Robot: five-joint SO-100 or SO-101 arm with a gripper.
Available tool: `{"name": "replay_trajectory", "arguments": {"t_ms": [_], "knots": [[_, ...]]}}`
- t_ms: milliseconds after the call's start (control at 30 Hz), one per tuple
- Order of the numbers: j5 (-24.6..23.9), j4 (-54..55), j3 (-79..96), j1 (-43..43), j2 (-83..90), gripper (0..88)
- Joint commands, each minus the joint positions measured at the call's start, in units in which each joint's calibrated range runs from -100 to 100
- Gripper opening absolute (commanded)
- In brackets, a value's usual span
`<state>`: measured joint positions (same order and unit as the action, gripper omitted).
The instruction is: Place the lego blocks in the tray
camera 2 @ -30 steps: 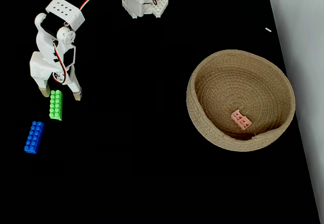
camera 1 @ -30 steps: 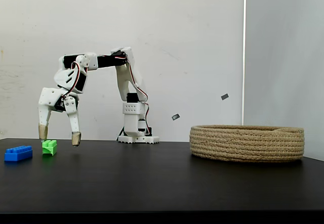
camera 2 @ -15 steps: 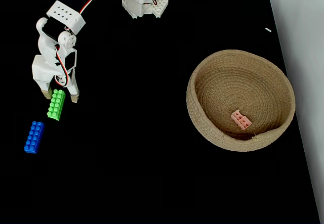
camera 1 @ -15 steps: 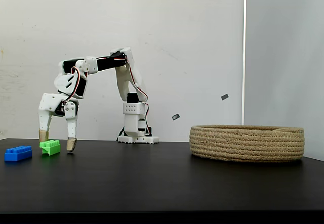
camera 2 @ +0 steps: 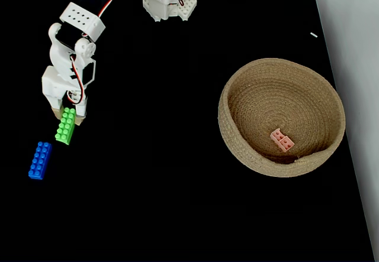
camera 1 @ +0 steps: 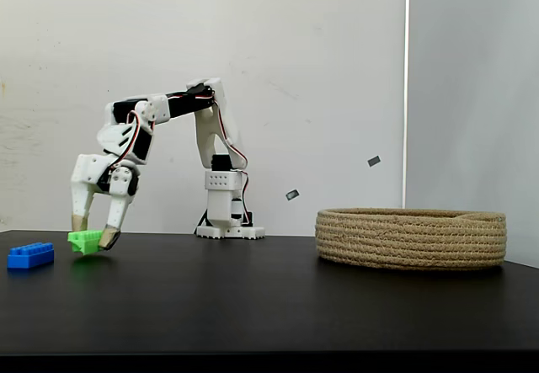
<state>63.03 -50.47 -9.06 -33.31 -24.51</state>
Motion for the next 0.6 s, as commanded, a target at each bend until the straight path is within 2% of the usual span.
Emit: {"name": "replay_trajectory", "arguments": {"t_ms": [0,233,567], "knots": [[-6.7,-1.1,-2.2,8.2,14.6,0.0],[-14.4,-7.0,-4.6,25.6,24.1,0.0],[-20.2,-6.1,6.4,49.7,31.5,0.0]]}}
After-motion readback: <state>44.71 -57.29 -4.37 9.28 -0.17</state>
